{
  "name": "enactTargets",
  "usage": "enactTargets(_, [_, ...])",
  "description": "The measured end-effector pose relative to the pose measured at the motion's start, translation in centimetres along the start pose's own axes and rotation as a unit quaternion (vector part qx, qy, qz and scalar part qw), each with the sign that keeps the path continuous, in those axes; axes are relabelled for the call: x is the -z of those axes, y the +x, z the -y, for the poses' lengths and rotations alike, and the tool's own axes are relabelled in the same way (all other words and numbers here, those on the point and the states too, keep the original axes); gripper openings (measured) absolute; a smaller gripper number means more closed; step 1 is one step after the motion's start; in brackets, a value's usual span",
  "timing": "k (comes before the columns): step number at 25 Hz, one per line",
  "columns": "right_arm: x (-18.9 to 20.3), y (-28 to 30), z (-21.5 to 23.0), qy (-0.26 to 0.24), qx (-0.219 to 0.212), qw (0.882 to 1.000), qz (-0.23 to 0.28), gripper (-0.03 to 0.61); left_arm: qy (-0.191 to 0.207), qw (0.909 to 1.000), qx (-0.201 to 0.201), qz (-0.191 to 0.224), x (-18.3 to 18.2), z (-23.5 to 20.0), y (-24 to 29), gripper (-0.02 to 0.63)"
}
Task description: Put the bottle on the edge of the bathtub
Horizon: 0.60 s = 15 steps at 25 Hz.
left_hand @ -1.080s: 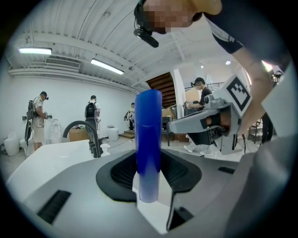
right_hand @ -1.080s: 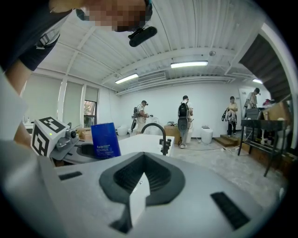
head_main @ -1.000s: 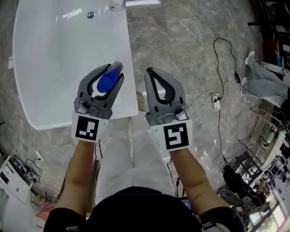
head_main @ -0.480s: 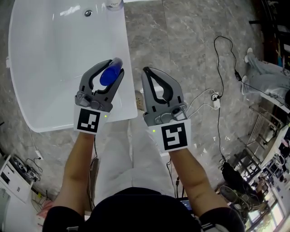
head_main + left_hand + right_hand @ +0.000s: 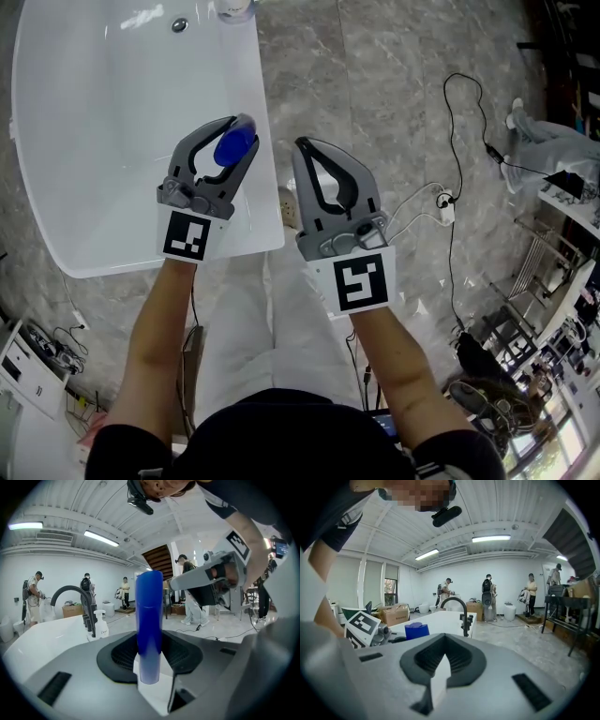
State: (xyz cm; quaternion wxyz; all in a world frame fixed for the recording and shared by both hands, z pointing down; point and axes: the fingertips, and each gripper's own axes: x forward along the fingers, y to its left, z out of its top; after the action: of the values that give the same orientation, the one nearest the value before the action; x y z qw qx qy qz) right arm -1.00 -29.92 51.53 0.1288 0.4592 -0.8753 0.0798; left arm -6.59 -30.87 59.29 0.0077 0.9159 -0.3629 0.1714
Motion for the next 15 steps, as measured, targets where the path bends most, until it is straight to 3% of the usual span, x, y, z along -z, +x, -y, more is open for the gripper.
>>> enactTargets(15, [1.3, 1.0, 0.2, 0.005, -0.002, 1.0, -0.014, 0.002, 0.001, 0.9999, 0.016, -0.007, 2.5, -0.1, 2.7, 0.155])
